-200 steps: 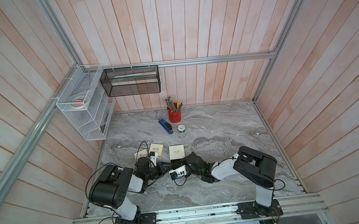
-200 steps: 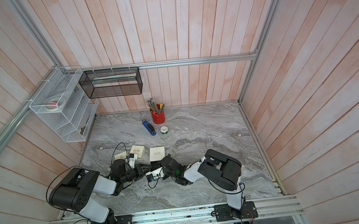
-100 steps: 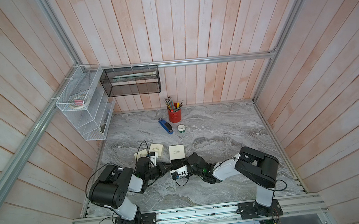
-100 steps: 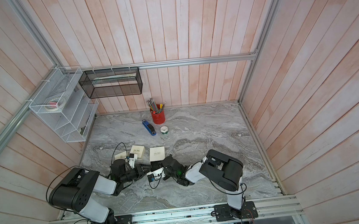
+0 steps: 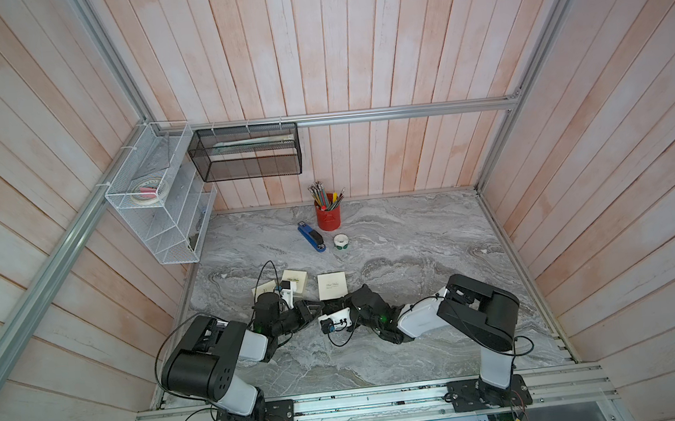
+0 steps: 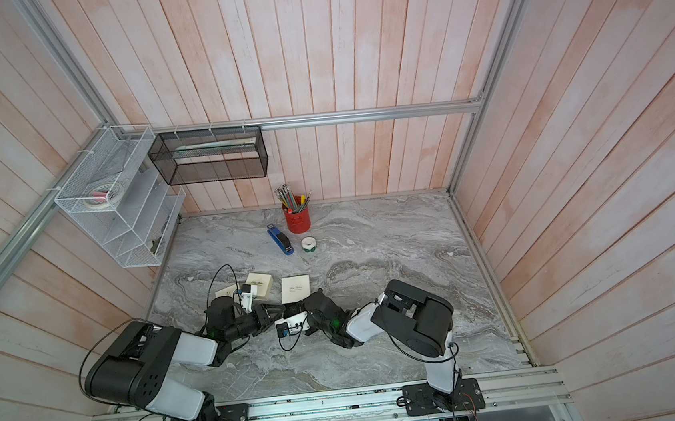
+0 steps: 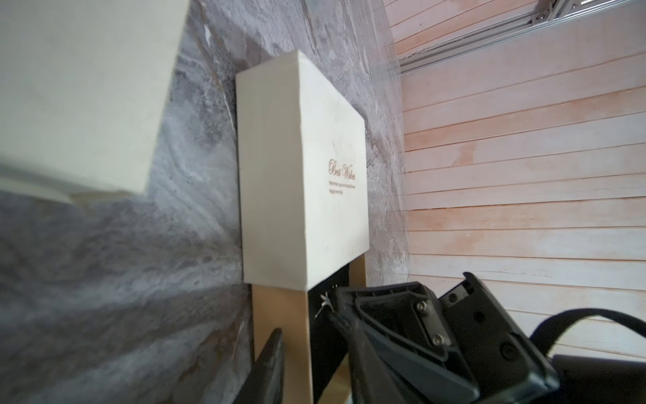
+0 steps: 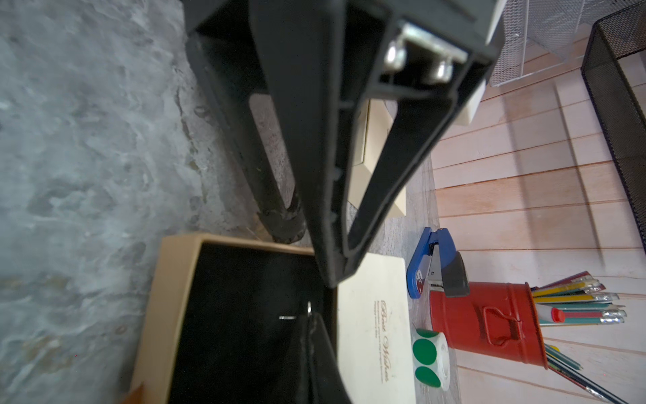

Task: Place the earrings into the drawer-style jewelry box
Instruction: Adjust the earring in the inner lining.

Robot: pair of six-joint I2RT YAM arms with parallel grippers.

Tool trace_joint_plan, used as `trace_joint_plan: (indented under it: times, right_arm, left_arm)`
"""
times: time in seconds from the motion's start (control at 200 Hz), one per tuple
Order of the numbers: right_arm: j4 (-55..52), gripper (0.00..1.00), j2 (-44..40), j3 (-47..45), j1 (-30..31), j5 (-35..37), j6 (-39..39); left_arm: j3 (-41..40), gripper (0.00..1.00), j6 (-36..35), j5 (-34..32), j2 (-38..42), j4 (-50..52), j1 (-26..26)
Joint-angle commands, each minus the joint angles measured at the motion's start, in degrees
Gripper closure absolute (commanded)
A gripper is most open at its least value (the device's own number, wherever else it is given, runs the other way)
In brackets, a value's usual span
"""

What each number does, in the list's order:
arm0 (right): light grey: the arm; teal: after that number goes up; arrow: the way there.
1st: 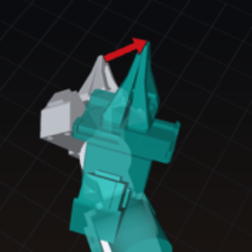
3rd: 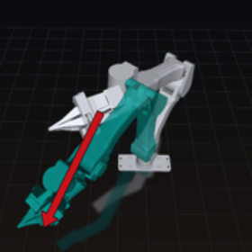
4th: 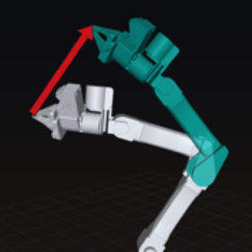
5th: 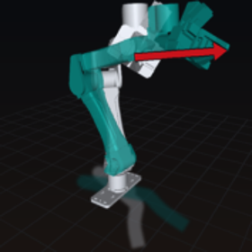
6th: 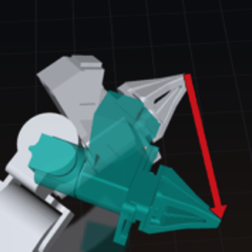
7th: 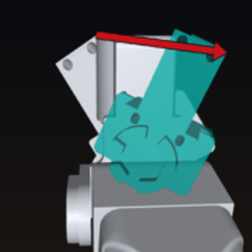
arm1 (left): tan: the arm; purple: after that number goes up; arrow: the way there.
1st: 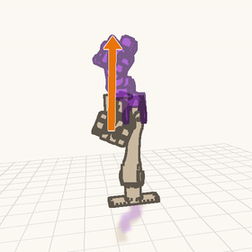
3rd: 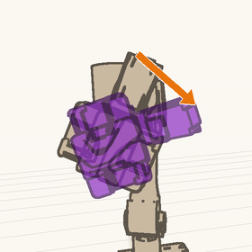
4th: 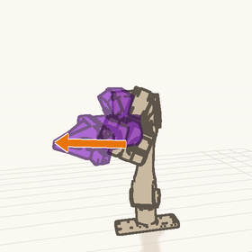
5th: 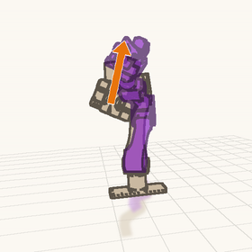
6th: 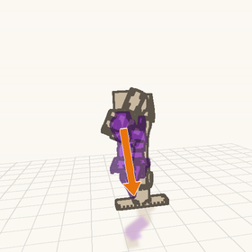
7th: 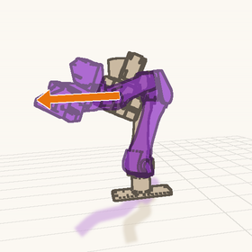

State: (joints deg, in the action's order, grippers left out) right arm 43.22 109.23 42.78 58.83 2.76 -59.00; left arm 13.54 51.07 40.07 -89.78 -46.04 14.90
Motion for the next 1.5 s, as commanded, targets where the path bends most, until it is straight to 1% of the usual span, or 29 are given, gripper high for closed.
trace_joint_plan:
  times: [0.0, 0.27, 0.505, 0.875, 1.19, 1.495]
  right_arm:
    - [1.3, 1.0, 1.41, 1.49, -0.29, 1.66, -0.14]
    - [0.67, 1.0, 1.42, 0.93, -0.22, 2.85, -1.76]
    - [-0.92, 1.0, 0.98, -0.17, -0.12, 2.42, -2.98]
    - [-2.46, 1.0, 0.41, -1.45, 0.41, 0.77, -3.62]
    - [-2.62, 1.0, -0.95, -3.1, 0.39, 0.74, -3.48]
    - [-2.24, 1.0, -0.09, -1.82, 0.5, 0.16, -2.63]
  left_arm:
    - [0.96, 0.67, -1.58, -0.28, -0.31, 1.3, -0.26]
    - [1.2, 0.67, -1.54, -0.08, -2.75, 0.63, -0.29]
    - [1.41, 0.68, -1.62, 0.09, -4.7, 0.51, -0.22]
    - [1.23, 0.69, -1.67, 0.1, -4.8, 0.44, -0.23]
    - [1.55, 0.7, -1.62, 0.18, -4.97, 0.42, -0.22]
    - [1.49, 0.71, -1.59, 0.35, -4.88, 0.42, -0.22]
